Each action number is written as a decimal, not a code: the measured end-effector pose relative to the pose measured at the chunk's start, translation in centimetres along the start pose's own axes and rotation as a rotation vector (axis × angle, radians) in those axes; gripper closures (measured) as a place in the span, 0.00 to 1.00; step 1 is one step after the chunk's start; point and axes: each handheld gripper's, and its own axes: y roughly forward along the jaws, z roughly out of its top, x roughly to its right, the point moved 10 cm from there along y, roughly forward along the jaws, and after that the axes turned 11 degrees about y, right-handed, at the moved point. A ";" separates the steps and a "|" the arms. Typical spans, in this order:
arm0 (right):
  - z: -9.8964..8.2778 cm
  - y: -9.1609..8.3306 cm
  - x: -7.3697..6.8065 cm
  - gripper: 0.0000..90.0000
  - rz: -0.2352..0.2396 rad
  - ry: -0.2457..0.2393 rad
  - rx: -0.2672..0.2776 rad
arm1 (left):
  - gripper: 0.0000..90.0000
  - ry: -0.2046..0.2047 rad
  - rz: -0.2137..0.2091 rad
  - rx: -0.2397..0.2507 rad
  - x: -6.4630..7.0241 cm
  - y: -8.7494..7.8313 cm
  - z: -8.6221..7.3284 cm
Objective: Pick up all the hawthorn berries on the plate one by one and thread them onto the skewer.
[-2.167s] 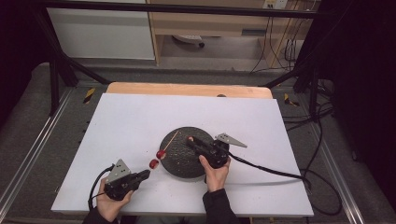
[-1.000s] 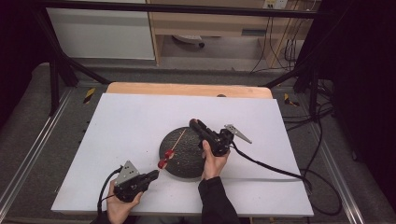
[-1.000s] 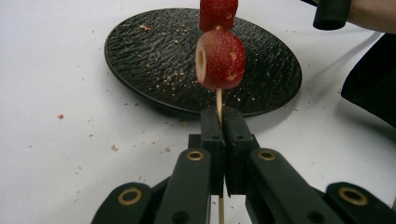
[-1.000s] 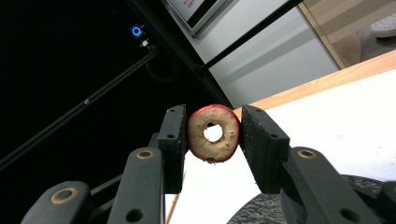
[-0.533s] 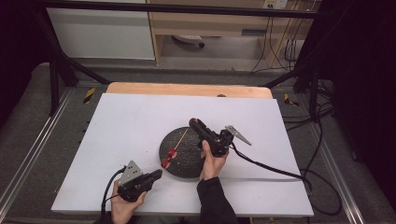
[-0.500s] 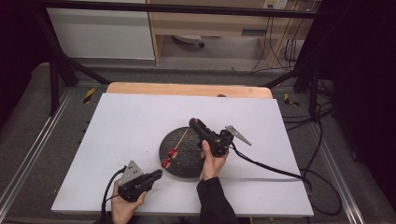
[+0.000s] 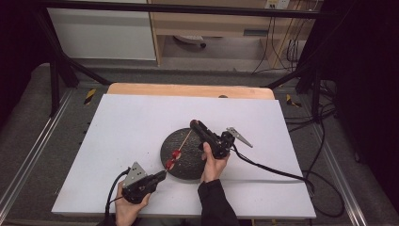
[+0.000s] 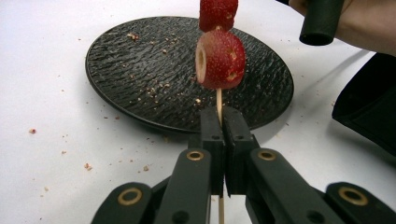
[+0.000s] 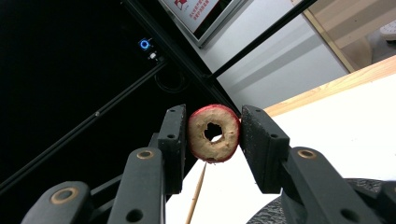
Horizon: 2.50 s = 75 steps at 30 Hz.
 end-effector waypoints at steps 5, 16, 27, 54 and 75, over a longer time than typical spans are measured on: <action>-0.2 0.0 0.0 0.69 0.004 0.010 0.000 | 0.98 -0.008 0.007 0.012 0.0 0.1 0.2; -0.2 0.0 -0.1 0.69 0.017 0.025 0.014 | 0.98 -0.046 0.021 0.046 0.7 0.9 0.9; -0.3 -0.1 -0.2 0.69 0.026 0.033 0.012 | 0.98 -0.080 0.034 0.078 0.8 1.6 1.7; -0.8 -0.5 -0.5 0.69 0.024 0.011 -0.043 | 0.98 -0.071 0.039 0.082 -0.1 3.1 4.3; -0.4 -1.5 -0.1 0.42 -0.053 -0.153 -0.207 | 0.98 -0.077 0.038 0.067 -0.8 2.7 3.9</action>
